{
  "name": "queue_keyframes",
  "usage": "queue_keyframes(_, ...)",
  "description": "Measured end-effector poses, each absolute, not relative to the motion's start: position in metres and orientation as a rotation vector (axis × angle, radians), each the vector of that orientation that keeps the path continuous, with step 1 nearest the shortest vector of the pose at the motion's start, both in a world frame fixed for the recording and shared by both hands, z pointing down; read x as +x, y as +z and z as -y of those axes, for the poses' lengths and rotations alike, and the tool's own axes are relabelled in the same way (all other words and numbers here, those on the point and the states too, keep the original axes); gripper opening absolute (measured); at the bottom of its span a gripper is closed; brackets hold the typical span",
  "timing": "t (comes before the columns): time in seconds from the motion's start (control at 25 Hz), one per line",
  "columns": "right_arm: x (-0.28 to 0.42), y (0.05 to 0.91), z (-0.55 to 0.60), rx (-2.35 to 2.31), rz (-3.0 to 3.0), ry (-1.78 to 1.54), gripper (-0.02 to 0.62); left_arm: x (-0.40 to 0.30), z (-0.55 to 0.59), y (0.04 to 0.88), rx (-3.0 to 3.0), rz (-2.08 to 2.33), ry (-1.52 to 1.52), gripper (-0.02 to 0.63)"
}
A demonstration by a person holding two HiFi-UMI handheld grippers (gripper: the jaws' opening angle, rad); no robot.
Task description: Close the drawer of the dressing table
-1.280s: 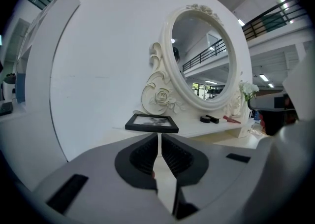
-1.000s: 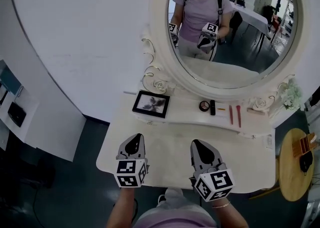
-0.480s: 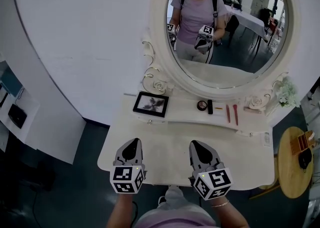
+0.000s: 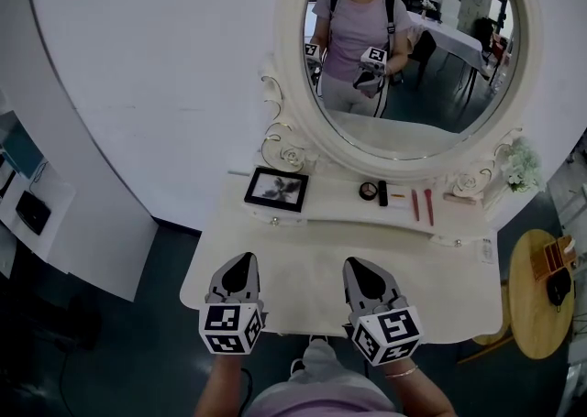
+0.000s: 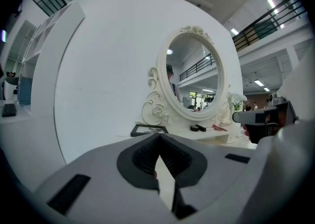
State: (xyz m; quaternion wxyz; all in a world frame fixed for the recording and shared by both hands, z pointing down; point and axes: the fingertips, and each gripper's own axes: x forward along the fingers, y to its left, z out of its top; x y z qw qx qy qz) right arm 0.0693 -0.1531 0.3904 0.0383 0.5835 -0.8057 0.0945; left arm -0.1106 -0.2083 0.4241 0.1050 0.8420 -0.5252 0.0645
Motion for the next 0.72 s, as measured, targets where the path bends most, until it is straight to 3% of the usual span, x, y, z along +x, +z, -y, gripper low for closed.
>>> queue_keyframes(0.72, 0.066, 0.401, 0.136, 1.77, 2.46, 0.325, -0.006, -0.115, 0.186, 0.43, 2.46, 1.534, 0.185, 0.0)
